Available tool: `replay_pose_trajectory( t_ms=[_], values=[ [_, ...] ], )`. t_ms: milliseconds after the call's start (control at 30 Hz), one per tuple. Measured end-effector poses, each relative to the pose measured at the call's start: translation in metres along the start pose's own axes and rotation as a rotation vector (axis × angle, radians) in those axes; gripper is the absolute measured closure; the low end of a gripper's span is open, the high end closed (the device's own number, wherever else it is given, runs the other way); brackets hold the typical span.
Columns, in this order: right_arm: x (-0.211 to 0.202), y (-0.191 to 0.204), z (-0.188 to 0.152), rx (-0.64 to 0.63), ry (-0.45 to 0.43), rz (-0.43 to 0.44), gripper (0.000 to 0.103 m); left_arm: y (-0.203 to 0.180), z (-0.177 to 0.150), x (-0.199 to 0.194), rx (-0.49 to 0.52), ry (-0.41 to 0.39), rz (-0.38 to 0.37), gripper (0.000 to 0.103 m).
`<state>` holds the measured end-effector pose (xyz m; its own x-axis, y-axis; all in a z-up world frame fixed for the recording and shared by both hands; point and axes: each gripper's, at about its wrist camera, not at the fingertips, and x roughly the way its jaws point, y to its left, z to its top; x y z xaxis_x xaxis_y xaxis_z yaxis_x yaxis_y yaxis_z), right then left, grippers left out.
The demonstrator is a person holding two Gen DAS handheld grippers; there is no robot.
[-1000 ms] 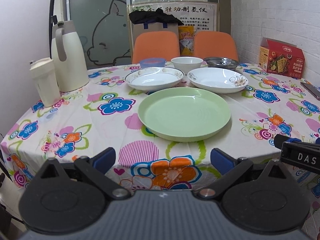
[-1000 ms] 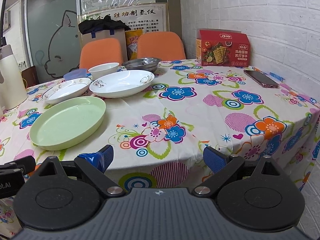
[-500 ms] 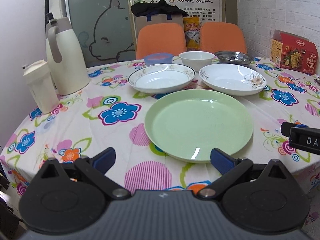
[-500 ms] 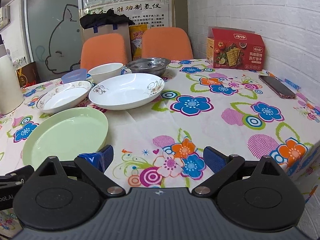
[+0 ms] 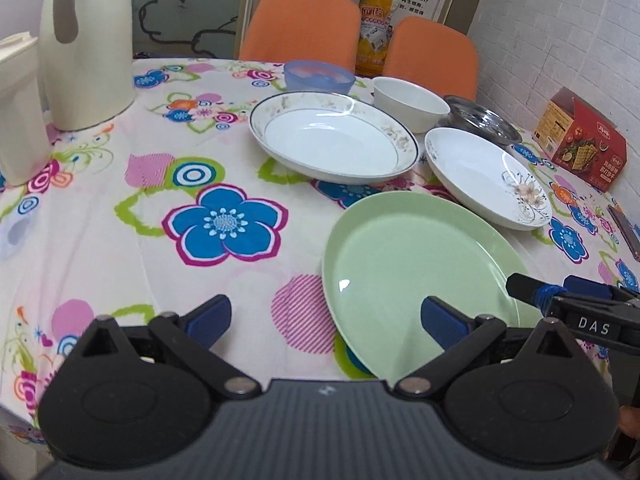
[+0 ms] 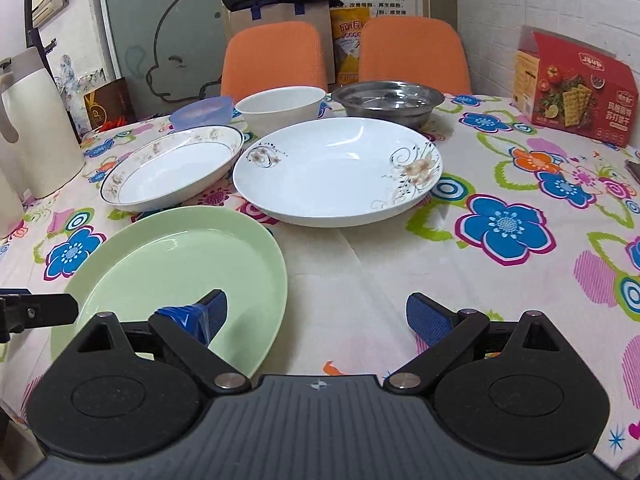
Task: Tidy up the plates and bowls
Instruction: 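Move the left tool toward the rim of the light green plate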
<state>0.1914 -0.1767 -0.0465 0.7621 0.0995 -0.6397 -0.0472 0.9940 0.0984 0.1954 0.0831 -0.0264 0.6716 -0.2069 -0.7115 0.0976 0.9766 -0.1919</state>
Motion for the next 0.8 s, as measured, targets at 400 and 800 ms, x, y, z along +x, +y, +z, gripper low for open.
replay_pose_trajectory(
  t_ms=[400, 800],
  values=[
    [0.012, 0.021, -0.002, -0.112, 0.007, 0.038, 0.017, -0.013, 0.013, 0.033, 0.055, 0.026, 0.022, 0.006],
    [0.004, 0.030, -0.003, -0.187, -0.010, 0.069, 0.018, -0.022, 0.010, 0.035, 0.139, 0.013, 0.055, 0.019]
  ],
)
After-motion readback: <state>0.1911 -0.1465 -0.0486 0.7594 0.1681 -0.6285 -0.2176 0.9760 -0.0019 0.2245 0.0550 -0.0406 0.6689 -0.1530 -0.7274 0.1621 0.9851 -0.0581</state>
